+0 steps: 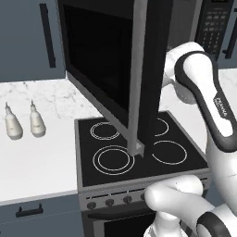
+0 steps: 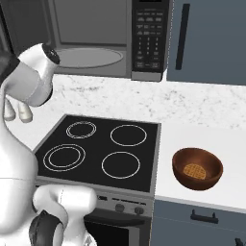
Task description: Open the microwave, place the bowl with waffle inside the microwave, then close the microwave door and turn it on.
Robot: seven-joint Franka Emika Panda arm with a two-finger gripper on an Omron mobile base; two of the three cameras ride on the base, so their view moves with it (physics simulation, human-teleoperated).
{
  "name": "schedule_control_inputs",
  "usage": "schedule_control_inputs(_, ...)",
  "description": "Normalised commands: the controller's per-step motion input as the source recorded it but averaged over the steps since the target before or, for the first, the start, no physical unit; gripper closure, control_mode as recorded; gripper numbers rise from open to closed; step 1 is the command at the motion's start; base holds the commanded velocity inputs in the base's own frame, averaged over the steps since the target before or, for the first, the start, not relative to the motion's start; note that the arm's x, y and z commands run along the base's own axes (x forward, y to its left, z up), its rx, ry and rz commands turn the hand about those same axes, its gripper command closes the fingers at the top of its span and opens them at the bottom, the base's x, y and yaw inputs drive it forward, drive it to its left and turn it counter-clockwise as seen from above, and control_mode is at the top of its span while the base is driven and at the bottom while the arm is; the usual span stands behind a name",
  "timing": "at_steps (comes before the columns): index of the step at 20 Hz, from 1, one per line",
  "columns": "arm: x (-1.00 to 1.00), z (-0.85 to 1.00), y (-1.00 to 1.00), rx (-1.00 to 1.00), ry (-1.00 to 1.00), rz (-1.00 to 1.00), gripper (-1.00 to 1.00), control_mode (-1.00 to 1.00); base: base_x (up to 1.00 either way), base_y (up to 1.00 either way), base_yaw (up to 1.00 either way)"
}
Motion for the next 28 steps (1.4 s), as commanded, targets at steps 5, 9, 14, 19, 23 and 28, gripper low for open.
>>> schedule_control_inputs(5,-0.31,0.01,0.71,-0.12,-0.06,0.05,-1.00,-1.00,0.00,0.00,0.00)
schedule_control_inputs(9,0.21,0.00,-0.22,-0.01,0.26,-0.06,-1.00,-1.00,0.00,0.00,0.00)
schedule_control_inputs(14,0.12,-0.01,-0.97,0.00,0.38,-0.19,-1.00,-1.00,0.00,0.00,0.00)
schedule_control_inputs(19,0.03,-0.55,-1.00,-0.04,0.24,-0.61,-1.00,-1.00,0.00,0.00,0.00)
schedule_control_inputs(23,0.08,-0.53,-1.00,-0.22,0.26,-0.64,-1.00,-1.00,0.00,0.00,0.00)
schedule_control_inputs(28,0.30,-0.48,-0.95,-0.43,0.15,-0.36,-1.00,-1.00,0.00,0.00,0.00)
